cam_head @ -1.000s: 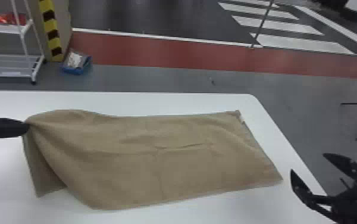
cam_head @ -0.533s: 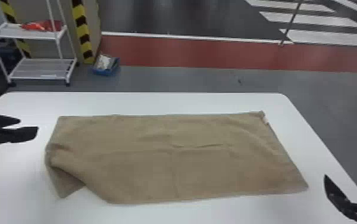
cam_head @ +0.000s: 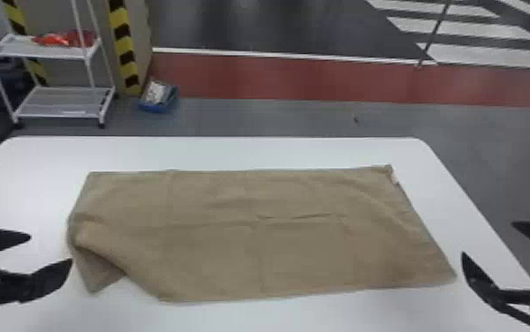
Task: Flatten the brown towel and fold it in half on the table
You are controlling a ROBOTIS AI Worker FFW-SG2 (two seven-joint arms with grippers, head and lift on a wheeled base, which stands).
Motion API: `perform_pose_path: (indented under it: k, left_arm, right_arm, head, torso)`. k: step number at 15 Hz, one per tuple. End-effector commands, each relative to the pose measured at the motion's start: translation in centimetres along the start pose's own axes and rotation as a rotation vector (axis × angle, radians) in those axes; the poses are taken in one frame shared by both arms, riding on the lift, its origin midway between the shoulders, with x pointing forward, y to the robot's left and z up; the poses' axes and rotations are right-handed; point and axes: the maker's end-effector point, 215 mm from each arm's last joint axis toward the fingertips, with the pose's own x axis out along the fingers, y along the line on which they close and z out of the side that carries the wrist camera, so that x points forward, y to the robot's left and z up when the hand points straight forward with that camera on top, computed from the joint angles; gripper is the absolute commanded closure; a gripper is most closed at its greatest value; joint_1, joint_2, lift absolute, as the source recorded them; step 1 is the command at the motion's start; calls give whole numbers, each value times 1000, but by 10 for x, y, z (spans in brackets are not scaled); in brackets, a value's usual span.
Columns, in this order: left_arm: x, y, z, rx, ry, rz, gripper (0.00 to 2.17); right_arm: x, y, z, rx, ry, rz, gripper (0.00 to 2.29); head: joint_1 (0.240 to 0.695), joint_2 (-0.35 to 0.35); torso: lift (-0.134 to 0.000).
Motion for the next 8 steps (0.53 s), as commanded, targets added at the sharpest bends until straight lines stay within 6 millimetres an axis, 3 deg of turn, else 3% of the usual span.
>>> perform_pose_path:
  k: [1,6,8]
  left_arm:
    - [-4,-29,-17,25,33,-35,215]
    - [14,-55,-29,131,87,-30,272]
    - [20,-64,-21,169,73,-45,326]
  right_arm:
    - [9,-4,-3,-117,50,41,87]
    - [21,-4,-33,-244,155,102,110]
    - [22,-1,-41,-238,170,115,110]
  head:
    - [695,-156]
    - [695,-220]
    - [695,-236]
  torso:
    - [-128]
    - [-128]
    - [-128]
